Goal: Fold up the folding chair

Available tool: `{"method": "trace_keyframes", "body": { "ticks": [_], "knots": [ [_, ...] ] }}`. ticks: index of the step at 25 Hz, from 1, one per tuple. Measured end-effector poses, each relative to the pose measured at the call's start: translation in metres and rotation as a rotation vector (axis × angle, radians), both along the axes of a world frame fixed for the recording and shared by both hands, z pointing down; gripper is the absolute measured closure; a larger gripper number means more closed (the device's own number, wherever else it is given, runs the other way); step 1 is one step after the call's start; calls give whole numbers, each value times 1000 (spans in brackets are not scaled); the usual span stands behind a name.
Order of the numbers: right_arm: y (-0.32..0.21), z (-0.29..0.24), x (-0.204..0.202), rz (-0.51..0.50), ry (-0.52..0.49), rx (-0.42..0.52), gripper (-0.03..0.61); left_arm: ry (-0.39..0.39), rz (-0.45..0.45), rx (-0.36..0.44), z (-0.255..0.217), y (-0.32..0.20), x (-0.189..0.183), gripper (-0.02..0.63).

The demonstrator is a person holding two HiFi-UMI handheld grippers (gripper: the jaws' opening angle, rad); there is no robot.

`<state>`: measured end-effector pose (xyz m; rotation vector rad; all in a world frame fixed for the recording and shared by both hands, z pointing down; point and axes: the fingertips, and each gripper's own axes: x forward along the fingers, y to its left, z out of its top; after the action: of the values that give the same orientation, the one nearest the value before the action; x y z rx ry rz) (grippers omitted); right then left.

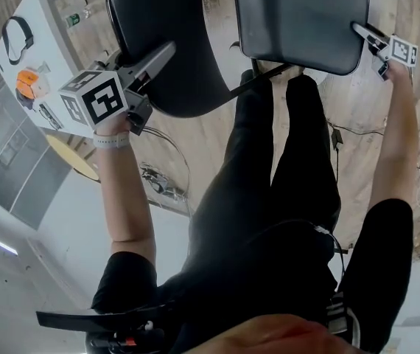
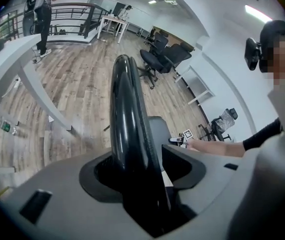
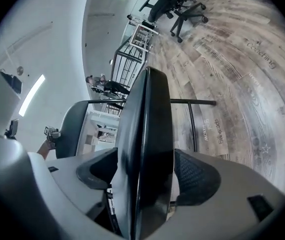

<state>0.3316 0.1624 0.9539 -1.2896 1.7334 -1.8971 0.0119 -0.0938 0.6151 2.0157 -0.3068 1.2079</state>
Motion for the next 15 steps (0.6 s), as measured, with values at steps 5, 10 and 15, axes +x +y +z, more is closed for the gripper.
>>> {"method": "trace_keyframes", "body": {
  "ticks": [5,10,15],
  "knots": [
    [-14,-3,-15,6,-140,41,259,-53,30,2,6,6,-2,533],
    [-15,-7,-12,-20,-129,62,275,-72,26,3,3,6,-4,552],
    [-21,-31,-30,-4,-166,27,291,-95,34,32,-16,4,-10,552]
  ]
}}
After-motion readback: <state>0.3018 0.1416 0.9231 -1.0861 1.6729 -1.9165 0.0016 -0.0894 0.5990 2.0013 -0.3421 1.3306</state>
